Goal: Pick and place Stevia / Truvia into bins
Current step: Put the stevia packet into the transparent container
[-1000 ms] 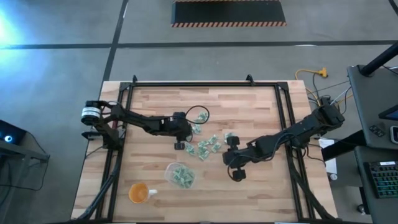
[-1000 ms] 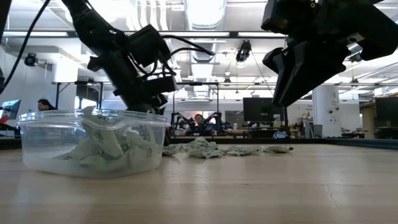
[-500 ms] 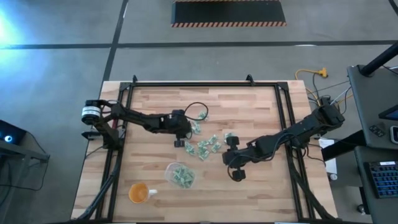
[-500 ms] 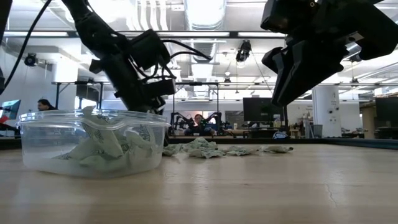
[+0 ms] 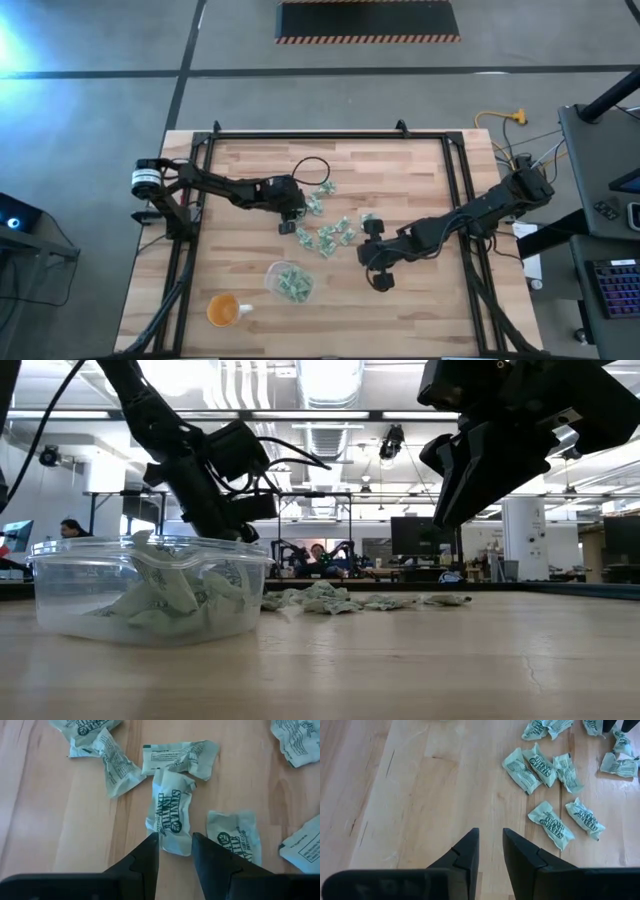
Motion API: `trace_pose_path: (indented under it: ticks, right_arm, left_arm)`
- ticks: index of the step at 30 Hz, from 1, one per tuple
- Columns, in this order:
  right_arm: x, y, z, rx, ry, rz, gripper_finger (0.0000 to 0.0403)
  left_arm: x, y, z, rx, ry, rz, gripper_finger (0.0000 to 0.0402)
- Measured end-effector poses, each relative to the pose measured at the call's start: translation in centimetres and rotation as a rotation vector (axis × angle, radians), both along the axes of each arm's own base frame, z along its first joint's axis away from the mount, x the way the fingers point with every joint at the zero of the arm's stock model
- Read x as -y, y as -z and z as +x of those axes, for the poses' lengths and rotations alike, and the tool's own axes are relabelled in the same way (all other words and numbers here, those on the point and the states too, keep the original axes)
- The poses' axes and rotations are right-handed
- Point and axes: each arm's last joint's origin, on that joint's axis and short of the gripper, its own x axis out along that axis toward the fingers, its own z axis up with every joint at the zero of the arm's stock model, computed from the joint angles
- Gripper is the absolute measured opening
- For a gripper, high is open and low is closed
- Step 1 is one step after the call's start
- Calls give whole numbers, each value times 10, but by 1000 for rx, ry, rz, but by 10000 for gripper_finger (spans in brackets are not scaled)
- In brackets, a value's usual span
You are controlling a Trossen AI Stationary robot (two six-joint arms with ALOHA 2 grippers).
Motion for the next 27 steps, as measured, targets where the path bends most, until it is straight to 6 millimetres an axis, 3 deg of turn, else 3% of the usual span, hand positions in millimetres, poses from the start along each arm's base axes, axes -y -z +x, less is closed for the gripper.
trace_pose_path:
  ticks: [6,14,27]
  right_arm:
    - [0,0,0,0,0,0,67]
    - [0,0,0,0,0,0,67]
    - [0,0,0,0,0,0,66]
  left_arm:
    - [0,0,0,4,3,-6,85]
    - [0,1,0,-3,26,-2,5]
    - [3,-9,-4,3,32,10,0]
